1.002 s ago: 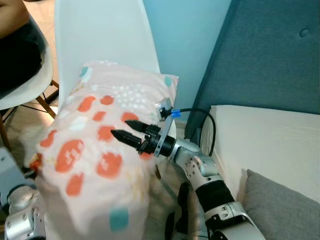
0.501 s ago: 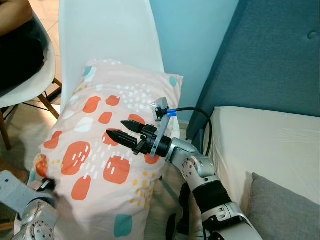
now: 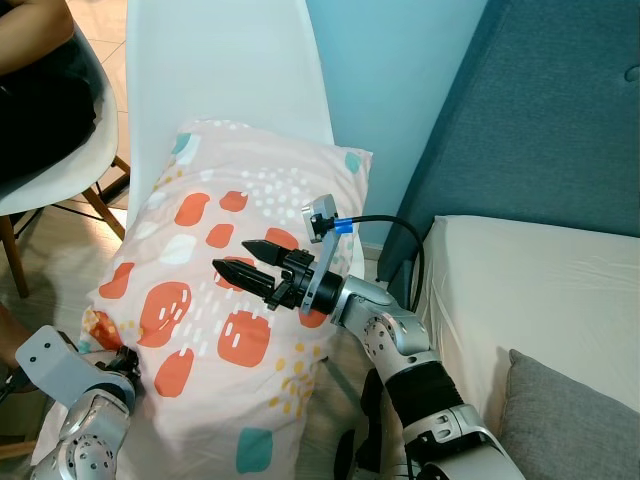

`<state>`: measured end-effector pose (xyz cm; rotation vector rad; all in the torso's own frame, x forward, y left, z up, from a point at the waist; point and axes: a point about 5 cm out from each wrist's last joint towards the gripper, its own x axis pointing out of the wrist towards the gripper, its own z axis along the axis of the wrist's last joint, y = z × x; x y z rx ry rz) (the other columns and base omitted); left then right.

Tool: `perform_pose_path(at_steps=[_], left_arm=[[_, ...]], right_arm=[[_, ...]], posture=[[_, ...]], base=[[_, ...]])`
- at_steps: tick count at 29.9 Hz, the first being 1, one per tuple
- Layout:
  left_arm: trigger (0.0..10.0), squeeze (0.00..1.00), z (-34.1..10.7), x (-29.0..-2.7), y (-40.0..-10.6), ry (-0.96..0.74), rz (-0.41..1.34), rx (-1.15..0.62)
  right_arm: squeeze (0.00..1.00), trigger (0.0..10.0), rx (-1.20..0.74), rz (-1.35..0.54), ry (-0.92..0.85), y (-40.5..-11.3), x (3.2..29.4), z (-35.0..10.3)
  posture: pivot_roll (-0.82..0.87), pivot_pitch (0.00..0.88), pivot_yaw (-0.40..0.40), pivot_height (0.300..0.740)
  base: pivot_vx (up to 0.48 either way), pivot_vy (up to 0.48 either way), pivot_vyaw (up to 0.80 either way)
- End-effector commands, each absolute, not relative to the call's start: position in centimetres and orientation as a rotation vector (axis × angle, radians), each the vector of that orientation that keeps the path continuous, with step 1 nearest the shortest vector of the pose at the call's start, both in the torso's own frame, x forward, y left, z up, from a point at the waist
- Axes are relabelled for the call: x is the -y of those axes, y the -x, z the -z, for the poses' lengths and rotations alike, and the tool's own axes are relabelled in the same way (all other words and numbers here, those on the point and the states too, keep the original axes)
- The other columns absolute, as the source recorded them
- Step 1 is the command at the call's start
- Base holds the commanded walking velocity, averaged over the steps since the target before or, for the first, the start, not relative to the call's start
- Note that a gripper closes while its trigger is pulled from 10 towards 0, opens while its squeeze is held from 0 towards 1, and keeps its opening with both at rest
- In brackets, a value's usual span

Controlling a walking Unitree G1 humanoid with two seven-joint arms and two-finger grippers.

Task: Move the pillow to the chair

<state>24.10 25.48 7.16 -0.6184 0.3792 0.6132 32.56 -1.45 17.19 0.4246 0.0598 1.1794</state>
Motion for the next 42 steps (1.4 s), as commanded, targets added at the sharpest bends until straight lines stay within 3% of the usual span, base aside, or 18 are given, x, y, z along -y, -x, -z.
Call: perform_pose_path(at_steps=[1,9,14,17,26,30,39,42], left_arm=[[0.0,0.0,-5.7,-25.2,-23.8,0.592,-0.616,-0.459],[0.0,0.0,-6.7,-27.9,-23.7,0.502,-0.698,-0.406],[0.0,0.0,-9.7,-30.3,-24.3,0.216,-0.692,-0.29],[0.0,0.0,-10.5,-31.1,-24.7,0.131,-0.694,-0.265],[0.0,0.0,-14.1,-31.8,-28.9,-0.076,-0.571,-0.155],[0.0,0.0,-16.5,-32.1,-31.8,-0.261,-0.49,-0.109],[0.0,0.0,-22.8,-33.9,-34.8,-0.52,-0.464,-0.001],[0.0,0.0,-23.1,-33.9,-35.0,-0.529,-0.463,0.006]], right_arm=[[0.0,10.0,-0.049,-1.168,-0.426,-32.6,1.4,-17.2],[0.0,10.0,0.025,-0.946,-0.457,-35.0,3.2,-18.1],[0.0,10.0,0.046,-0.837,-0.469,-36.2,4.7,-18.4],[0.0,10.0,0.047,-0.817,-0.473,-36.4,4.9,-18.4],[0.0,10.0,0.048,-0.784,-0.473,-36.7,4.9,-18.1],[0.0,10.0,0.051,-0.759,-0.475,-36.8,5.1,-17.9],[0.0,10.0,0.053,-0.726,-0.482,-37.1,5.6,-17.8],[0.0,10.0,0.053,-0.725,-0.482,-37.1,5.6,-17.8]], posture=[[0.04,0.236,-0.04,0.563],[0.04,0.238,-0.044,0.563],[0.05,0.237,-0.046,0.563],[0.05,0.238,-0.049,0.563],[0.05,0.241,-0.051,0.563],[0.04,0.241,-0.049,0.563],[0.04,0.243,-0.054,0.563],[0.04,0.243,-0.054,0.563]], base=[[0.0,0.0,0.0],[0.0,0.0,0.0],[0.0,0.0,0.0],[0.0,0.0,0.0],[0.0,0.0,0.0],[0.0,0.0,0.0],[0.0,0.0,0.0],[0.0,0.0,0.0]])
